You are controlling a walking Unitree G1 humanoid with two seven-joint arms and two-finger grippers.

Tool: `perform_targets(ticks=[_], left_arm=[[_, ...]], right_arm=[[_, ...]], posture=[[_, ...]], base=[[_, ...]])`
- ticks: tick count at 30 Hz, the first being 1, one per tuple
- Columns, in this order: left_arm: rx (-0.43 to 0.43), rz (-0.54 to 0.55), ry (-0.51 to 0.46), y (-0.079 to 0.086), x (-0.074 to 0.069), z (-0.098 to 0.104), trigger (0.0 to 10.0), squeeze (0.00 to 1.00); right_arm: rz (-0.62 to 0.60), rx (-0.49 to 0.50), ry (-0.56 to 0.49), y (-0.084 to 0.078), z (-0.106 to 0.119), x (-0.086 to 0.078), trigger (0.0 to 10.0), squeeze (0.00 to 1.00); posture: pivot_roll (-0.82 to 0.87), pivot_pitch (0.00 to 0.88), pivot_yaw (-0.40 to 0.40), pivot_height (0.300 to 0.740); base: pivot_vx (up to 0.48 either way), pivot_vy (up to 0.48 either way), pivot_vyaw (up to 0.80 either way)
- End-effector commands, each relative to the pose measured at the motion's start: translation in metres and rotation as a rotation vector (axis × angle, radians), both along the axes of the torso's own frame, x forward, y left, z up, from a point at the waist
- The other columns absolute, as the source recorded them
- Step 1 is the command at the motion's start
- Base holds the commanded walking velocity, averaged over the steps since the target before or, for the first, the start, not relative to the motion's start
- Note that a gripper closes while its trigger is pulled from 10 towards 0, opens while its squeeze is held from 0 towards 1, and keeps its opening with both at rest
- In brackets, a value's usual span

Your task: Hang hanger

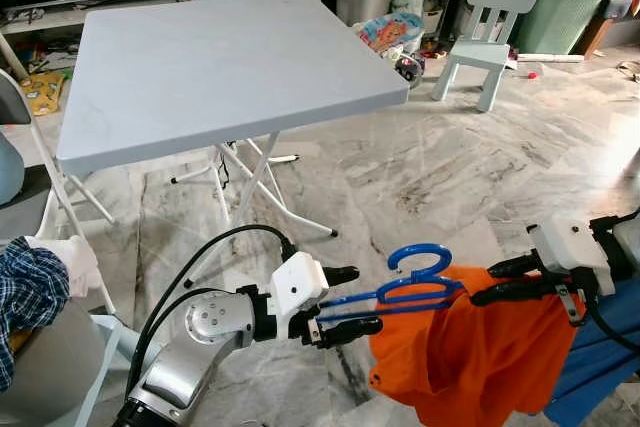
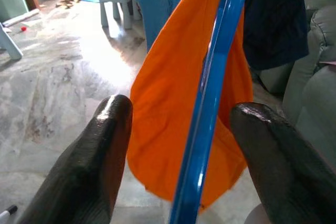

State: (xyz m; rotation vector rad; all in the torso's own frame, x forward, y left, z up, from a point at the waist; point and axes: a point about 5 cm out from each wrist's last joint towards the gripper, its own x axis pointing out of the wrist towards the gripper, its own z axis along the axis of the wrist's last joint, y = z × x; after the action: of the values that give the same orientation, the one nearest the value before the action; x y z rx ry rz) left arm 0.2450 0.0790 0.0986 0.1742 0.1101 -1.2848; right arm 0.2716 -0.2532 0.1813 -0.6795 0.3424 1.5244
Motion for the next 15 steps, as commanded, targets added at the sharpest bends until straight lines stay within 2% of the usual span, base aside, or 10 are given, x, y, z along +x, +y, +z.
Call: perform_targets(ticks=[1,8,15], left_arm=[[0.022,-0.013,0.007,0.005,0.0017,0.0,0.0,0.0],[0.045,-0.011,0.005,0.0121,0.0067,0.0027,0.0,0.0],[0.046,-0.018,0.016,0.01,0.0051,-0.0005,0.0,0.0]], right_arm=[[0.025,-0.003,-0.014,-0.0003,0.0088,-0.0026,10.0,0.0],[0.031,-0.02,0.019,0.0,0.0043,-0.0067,10.0,0.0],[0.042,-0.012,0.025,0.0034,0.0038,-0.0074,10.0,0.0]], posture=[[-0.01,0.035,-0.008,0.74],[0.0,0.037,-0.01,0.74],[0.0,0.041,-0.013,0.74]], base=[[0.0,0.0,0.0],[0.0,0.0,0.0],[0.0,0.0,0.0]])
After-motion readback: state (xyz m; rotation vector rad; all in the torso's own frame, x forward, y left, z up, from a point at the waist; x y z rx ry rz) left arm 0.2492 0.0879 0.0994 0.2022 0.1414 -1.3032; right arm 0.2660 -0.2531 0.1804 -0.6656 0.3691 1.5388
